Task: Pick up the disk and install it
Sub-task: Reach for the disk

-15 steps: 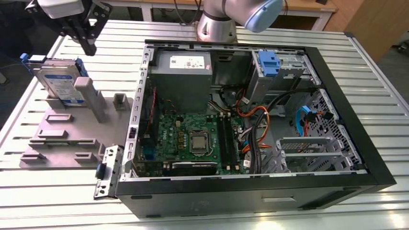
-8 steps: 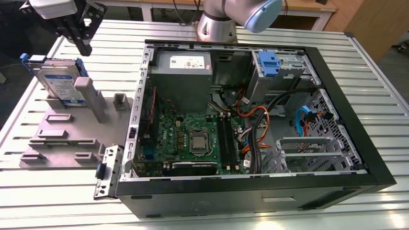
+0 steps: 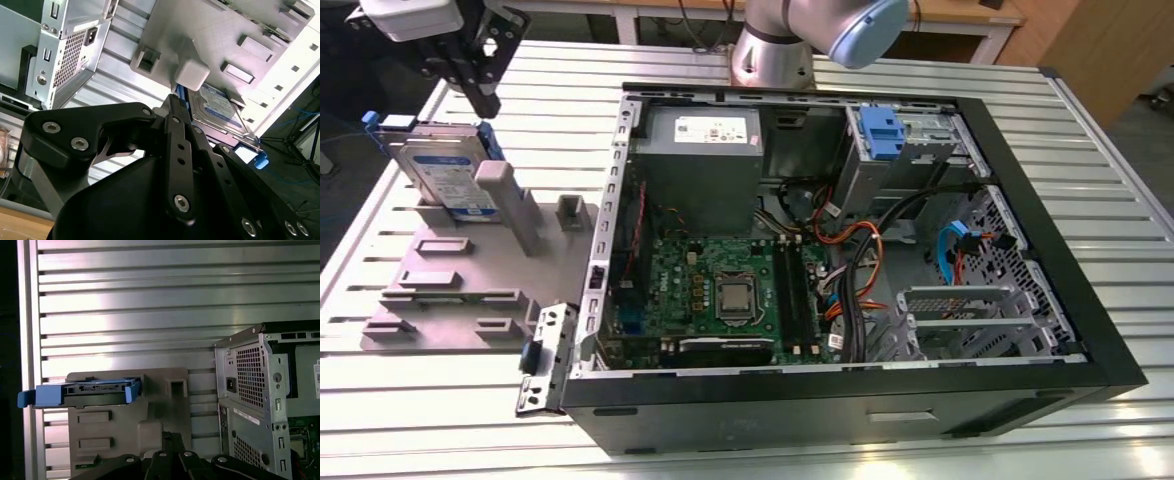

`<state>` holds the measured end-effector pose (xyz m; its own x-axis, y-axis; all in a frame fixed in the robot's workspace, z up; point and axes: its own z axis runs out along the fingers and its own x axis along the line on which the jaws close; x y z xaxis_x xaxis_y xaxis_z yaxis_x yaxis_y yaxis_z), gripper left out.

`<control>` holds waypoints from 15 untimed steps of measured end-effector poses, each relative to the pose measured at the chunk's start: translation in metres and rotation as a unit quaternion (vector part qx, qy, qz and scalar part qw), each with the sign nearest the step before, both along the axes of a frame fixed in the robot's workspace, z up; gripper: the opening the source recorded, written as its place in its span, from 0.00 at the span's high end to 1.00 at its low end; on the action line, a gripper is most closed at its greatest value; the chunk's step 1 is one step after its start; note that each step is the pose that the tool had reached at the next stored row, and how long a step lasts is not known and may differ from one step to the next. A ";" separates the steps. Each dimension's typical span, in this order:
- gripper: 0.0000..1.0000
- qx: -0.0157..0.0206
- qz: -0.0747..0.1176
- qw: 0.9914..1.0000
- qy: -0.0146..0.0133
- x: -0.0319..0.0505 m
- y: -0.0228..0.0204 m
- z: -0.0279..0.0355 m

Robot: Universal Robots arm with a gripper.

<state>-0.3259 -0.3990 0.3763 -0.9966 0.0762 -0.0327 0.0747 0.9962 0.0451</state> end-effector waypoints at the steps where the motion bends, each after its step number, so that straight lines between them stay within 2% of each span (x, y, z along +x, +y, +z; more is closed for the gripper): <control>1: 0.89 0.000 0.000 1.000 0.000 -0.0014 0.0000 -0.0002; 15: 0.89 0.000 0.000 1.000 0.000 -0.0211 0.0000 -0.0031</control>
